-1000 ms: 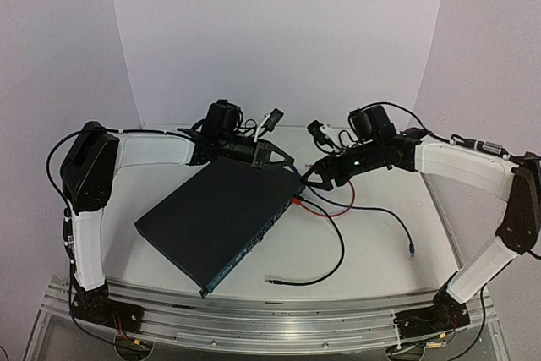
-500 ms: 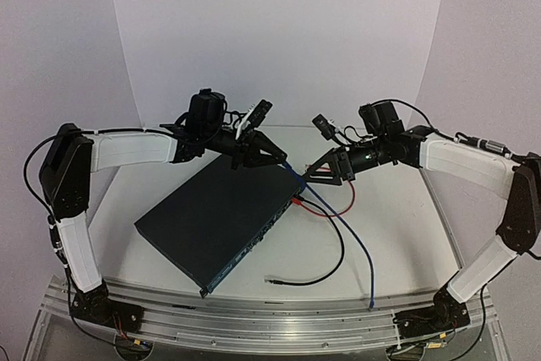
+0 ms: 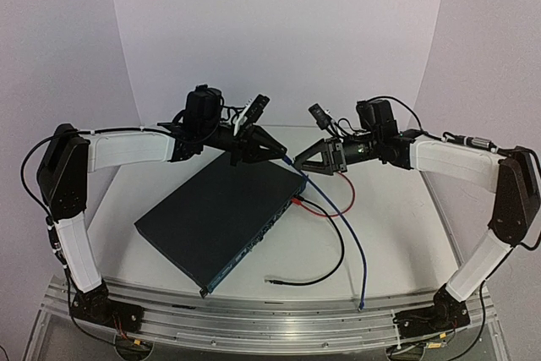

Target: Insert the plug into the switch port

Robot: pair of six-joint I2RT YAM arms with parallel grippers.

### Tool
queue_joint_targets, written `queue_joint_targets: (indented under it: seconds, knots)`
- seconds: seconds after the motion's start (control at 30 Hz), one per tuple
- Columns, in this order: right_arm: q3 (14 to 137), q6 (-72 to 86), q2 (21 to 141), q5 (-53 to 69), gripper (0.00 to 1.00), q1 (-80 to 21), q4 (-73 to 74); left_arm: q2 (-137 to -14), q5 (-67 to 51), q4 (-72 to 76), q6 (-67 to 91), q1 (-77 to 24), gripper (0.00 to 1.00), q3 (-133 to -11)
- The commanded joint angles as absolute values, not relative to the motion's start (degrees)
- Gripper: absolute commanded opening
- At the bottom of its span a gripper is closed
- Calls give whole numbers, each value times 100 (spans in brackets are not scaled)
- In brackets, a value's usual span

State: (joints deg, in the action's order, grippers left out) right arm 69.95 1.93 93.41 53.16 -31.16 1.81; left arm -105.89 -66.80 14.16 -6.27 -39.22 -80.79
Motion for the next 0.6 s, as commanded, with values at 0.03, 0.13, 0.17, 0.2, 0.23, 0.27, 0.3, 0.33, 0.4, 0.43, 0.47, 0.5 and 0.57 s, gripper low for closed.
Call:
queue_joint_targets:
  seconds: [0.03,0.13,0.17,0.2,0.23,0.27,0.3,0.33,0.4,0.43,0.47,0.5,0.57]
  knots:
    - [7141,412,9637,5762,50,-3153,-268,-10473,-6637,1759,-469,-3920,0,-8086]
    - [7194,409,9716,5861,49,-3197,-281,-10476,-6591,1757,-437,-3920,0,-8089]
    - [7203,394,9728,5874,48,-3214,-287,-10476,-6571,1751,-428,-3920,0,-8093]
    - [7207,388,9738,5866,46,-3226,-290,-10477,-6559,1749,-417,-3920,0,-8095]
    - [7210,389,9745,5850,44,-3236,-293,-10477,-6552,1746,-408,-3920,0,-8095]
    - [7217,396,9754,5847,41,-3241,-301,-10478,-6546,1741,-403,-3920,0,-8094]
    - [7223,406,9762,5853,39,-3244,-310,-10481,-6541,1742,-397,-3920,0,-8093]
    - [7224,410,9769,5868,38,-3249,-331,-10484,-6539,1746,-390,-3920,0,-8093]
    - [7223,433,9773,5881,37,-3271,-390,-10494,-6528,1749,-371,-3920,0,-8095]
    - [7225,451,9773,5880,37,-3282,-421,-10494,-6530,1749,-368,-3920,0,-8095]
    - [7230,470,9781,5875,37,-3287,-443,-10494,-6540,1757,-366,-3920,0,-8088]
    - [7241,495,9782,5875,37,-3293,-471,-10497,-6542,1757,-362,-3920,0,-8088]
    - [7247,549,9782,5868,36,-3296,-537,-10507,-6548,1769,-355,-3923,0,-8093]
